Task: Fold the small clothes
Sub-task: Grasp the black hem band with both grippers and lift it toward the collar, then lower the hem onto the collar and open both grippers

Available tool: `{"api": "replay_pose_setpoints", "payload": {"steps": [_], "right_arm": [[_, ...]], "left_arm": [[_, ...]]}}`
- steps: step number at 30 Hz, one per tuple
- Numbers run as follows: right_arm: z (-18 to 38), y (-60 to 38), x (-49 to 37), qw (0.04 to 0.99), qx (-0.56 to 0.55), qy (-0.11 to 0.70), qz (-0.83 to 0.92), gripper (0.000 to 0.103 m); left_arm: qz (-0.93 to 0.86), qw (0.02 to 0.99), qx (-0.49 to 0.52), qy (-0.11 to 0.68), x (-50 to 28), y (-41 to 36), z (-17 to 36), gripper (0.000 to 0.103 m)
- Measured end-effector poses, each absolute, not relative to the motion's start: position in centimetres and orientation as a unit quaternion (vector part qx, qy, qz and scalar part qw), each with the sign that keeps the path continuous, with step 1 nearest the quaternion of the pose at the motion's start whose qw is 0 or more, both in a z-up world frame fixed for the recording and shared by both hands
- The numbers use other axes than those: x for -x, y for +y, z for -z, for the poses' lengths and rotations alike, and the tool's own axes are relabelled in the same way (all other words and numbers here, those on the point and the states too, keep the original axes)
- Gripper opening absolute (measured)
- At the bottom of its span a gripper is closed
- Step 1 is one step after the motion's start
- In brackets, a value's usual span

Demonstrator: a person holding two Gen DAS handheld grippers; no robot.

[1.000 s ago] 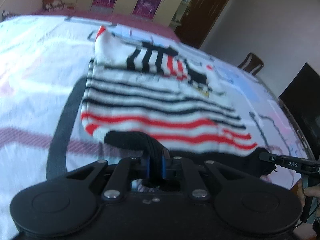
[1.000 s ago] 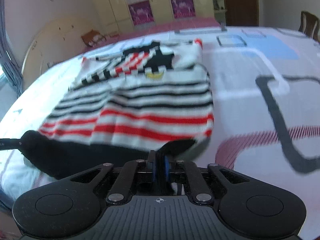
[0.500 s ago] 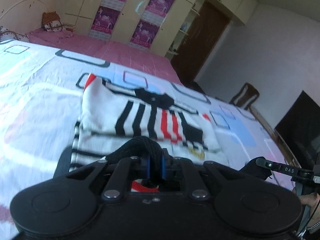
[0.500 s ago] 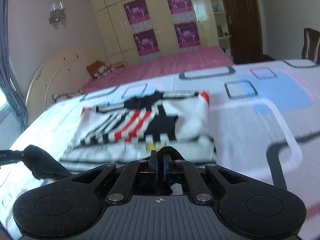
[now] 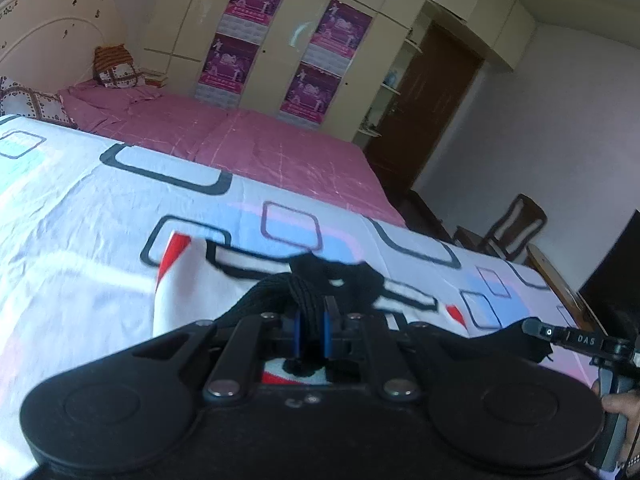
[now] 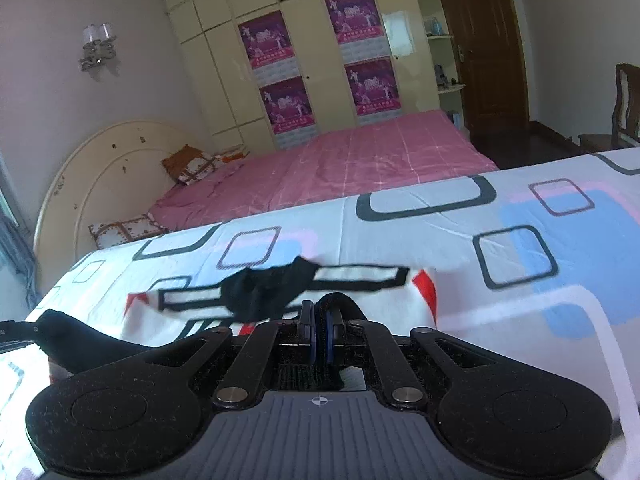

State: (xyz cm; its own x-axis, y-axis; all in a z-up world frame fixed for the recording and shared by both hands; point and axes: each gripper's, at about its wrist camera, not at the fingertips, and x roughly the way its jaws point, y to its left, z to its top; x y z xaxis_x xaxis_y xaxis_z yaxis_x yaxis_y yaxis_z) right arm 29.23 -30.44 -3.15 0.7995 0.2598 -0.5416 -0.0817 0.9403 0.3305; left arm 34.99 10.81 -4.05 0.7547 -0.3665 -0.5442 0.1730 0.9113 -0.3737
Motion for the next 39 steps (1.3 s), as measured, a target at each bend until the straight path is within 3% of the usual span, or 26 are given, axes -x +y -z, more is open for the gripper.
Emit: {"api": "replay_pose_setpoints", "payload": {"steps": [18,22,24,25,26,27,29,30,31,36,39], "right_arm": [[10.5,-32.1,-41.6,0.901,-0.191,0.385,-0.055,0.004],[11.7,-32.7,-42.8,0.893,-0.200,0.400,-0.052,0.005],[12.0,-32.7,-43.1,0.893,-0.195,0.402,-0.058,0.005],[12.0,-32.7,-43.2,0.893,-0.192,0.401,-0.062,0.006],[12.0,-32.8,-43.2,0.894,-0.191,0.401,-0.064,0.006],[12.1,-32.9,-43.3,0.894,-0.190,0.399,-0.070,0.010],[12.1,-33.1,-43.3,0.897,-0.189,0.394,-0.074,0.026],[12.0,-33.2,-43.3,0.902,-0.182,0.385,-0.067,0.059],[11.8,-33.2,-43.2,0.910,-0.173,0.371,-0.060,0.085],[11.7,-33.1,-43.4,0.916,-0.147,0.363,-0.087,0.085],[12.4,-32.7,-43.7,0.913,-0.127,0.374,-0.102,0.084]], "left_arm": [[0.088,0.909,0.124,0.387,-46.6,8.9,10.3,0.011],[0.063,0.915,0.116,0.381,-47.2,9.0,10.7,0.030],[0.055,0.919,0.115,0.373,-47.2,9.5,10.4,0.049],[0.054,0.921,0.117,0.368,-47.0,9.9,10.1,0.066],[0.055,0.923,0.116,0.362,-46.8,10.2,9.9,0.073],[0.059,0.925,0.114,0.357,-46.6,10.6,9.7,0.073],[0.075,0.926,0.108,0.355,-46.6,11.0,9.3,0.075],[0.079,0.925,0.104,0.358,-46.8,11.1,9.3,0.077],[0.083,0.923,0.098,0.362,-47.0,11.0,9.4,0.078],[0.102,0.914,0.059,0.389,-48.1,9.4,11.2,0.076],[0.103,0.907,0.048,0.405,-49.0,8.9,12.5,0.070]]}}
